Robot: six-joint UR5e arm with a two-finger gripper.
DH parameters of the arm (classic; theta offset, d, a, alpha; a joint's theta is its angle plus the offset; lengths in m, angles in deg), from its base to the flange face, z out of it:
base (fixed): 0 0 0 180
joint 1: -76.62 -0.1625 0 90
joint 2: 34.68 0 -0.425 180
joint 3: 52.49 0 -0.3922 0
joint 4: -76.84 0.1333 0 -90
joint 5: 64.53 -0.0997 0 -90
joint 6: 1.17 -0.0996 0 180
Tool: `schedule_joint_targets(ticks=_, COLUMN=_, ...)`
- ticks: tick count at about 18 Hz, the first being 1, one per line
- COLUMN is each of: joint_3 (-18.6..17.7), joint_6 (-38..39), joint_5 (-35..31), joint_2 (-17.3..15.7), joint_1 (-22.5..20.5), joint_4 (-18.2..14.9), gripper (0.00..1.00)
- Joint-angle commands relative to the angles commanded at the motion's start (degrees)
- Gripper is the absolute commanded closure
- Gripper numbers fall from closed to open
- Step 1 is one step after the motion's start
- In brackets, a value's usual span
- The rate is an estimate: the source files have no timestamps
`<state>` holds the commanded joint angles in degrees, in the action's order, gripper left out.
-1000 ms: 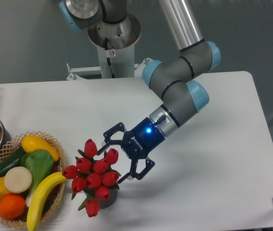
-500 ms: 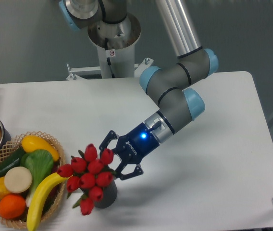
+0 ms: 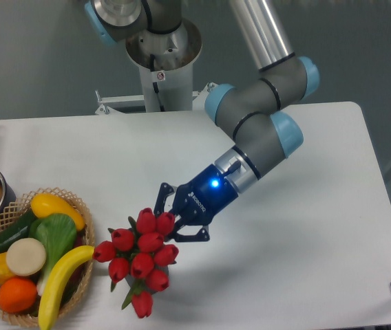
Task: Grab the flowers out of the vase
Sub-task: 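Lower the gripper around the tulip stems and close it, then lift the gripped tulips up and out of the grey vase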
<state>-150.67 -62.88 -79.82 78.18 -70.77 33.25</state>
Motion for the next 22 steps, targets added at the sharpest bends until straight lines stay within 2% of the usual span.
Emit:
schedule_joint_targets(ticks=8, joint_3=0.9, joint_6=4.9, joint_5=0.5, joint_2=-4.0, joint_1=-0.7, joint_4=0.0, gripper=1.00)
schedule_joint_targets(ticks=16, joint_3=3.2, joint_6=4.8, joint_5=3.3, joint_2=-5.0, joint_1=-4.3, joint_4=0.0, gripper=1.00)
schedule_joint_targets(ticks=22, joint_3=4.4, joint_6=4.9, joint_5=5.9, joint_2=-5.6, joint_1=-5.1, joint_4=0.0, gripper=1.00)
